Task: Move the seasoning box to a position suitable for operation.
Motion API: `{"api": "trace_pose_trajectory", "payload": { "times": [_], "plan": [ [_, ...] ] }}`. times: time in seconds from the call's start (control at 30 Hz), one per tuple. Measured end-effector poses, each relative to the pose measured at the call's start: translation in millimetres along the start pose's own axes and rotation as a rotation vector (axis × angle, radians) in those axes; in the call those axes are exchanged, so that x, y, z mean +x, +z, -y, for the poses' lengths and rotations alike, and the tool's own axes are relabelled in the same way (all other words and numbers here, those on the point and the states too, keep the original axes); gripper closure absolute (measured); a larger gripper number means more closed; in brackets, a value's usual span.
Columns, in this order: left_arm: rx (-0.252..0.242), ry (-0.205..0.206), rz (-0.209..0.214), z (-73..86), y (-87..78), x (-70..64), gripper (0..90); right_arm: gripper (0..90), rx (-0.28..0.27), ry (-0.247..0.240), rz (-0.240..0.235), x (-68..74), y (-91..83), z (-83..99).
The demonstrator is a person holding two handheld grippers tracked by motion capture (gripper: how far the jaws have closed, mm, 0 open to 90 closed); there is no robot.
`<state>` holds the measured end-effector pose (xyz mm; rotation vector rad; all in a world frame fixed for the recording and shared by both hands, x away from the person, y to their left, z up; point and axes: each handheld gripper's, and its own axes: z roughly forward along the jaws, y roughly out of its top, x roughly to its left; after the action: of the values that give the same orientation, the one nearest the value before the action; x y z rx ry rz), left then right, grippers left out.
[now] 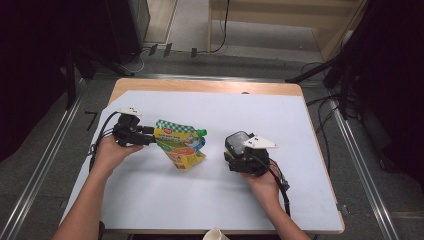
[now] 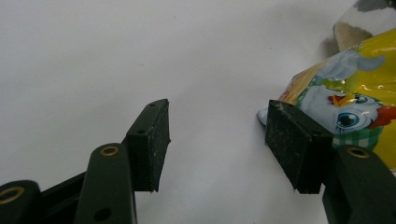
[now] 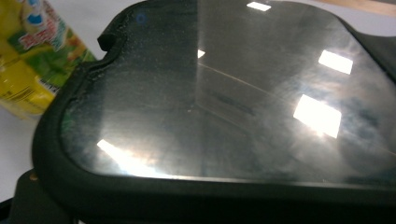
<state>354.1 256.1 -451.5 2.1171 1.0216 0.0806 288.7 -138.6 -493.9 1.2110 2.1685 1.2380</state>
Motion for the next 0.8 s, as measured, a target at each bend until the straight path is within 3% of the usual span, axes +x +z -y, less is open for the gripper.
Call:
{"api": "trace_pose_trajectory", "payload": {
  "times": [0.27, 0.47, 0.63, 0.8],
  "plan": [
    [-0.008, -0.003, -0.001, 0.3, -1.9, 0.3, 41.3, 15.7, 0.012, -0.015, -0.026, 13.9, -3.2, 8.0],
    [-0.006, 0.004, 0.000, 0.2, -1.0, -0.4, 41.3, 15.7, 0.037, 0.008, -0.039, 16.8, -3.3, 15.7],
    [0.001, 0.009, -0.001, 0.6, -0.5, 0.1, 41.4, 15.7, 0.043, -0.028, -0.032, 22.3, -3.4, 18.8],
    [-0.001, 0.013, 0.000, 0.7, -0.7, 0.1, 41.4, 15.8, 0.045, -0.029, -0.033, 23.4, -7.7, 22.4]
  ]
}}
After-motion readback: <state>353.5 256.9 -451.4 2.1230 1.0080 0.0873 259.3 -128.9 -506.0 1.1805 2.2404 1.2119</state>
